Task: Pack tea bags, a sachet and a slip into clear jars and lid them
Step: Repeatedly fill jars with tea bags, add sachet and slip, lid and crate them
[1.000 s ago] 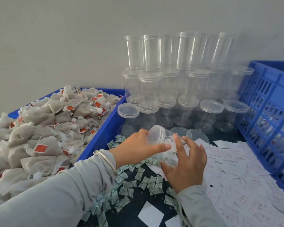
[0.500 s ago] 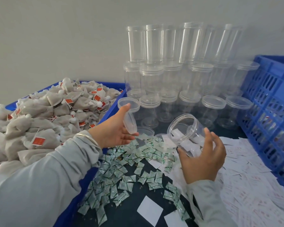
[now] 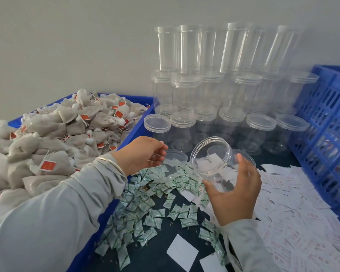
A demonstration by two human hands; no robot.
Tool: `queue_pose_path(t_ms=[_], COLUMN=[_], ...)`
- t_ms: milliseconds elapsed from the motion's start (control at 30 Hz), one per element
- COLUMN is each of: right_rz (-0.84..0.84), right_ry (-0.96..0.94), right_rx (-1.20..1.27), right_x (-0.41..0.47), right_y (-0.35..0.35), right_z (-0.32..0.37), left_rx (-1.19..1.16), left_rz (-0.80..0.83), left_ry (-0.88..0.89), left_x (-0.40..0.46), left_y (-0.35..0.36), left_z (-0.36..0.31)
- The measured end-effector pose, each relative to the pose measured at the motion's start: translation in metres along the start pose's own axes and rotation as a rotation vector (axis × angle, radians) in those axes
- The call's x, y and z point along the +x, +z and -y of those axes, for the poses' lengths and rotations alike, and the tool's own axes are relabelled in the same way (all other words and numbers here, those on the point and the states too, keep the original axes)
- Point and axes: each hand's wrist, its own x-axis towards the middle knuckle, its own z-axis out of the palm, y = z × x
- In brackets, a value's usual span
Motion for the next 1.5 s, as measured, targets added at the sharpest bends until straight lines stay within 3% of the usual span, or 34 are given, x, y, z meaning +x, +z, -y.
queue_pose_path(t_ms=[200,333,467,600,667,800,867,1033,1167,1333,1500], right_rz=[0.097,0.119,0.172,0.242,0.309,0.425,0.506,0.56,0.586,0.567,0.6], right_ry=[0.066,0.109,0.142,0.156,0.215,0.27,0.289,0.128,0.199,0.275,0.334], right_rx=[0.119,0.229,0.275,0.319,0.41,0.477,0.503,0.413,0.427,0.448,0.483], right_x=[-0.003,-0.005,-0.008,-0.013,-0.015,-0.028,-0.038,-0.056,-0.059,-0.058,-0.058], right_y=[0.0,-0.002,-0.001,0.001,0.004,0.019,0.027,0.036,0.04,0.041,0.042], right_z=[0.003,0.009,0.017,0.036,0.047,0.064,0.073,0.078,0.064,0.052,0.049], left_rx=[-0.023,-0.002,0.179,0.339,0.571,1.04,1.2,1.317,1.404,1.314,0.801], left_rz=[-0.054,-0.201,-0.436,-0.592,-0.645,-0.589,-0.544,-0.497,-0.509,-0.576,-0.695], left_ry=[0.062,0.228,0.363,0.373,0.362,0.467,0.416,0.205,0.164,0.234,0.457], left_x=[-0.002,-0.001,0.005,0.022,0.032,0.054,0.061,0.068,0.073,0.07,0.05], left_y=[-0.004,-0.027,-0.07,-0.104,-0.112,-0.121,-0.124,-0.13,-0.13,-0.13,-0.117], left_z=[-0.005,-0.014,-0.018,-0.009,0.001,0.021,0.029,0.037,0.038,0.036,0.018])
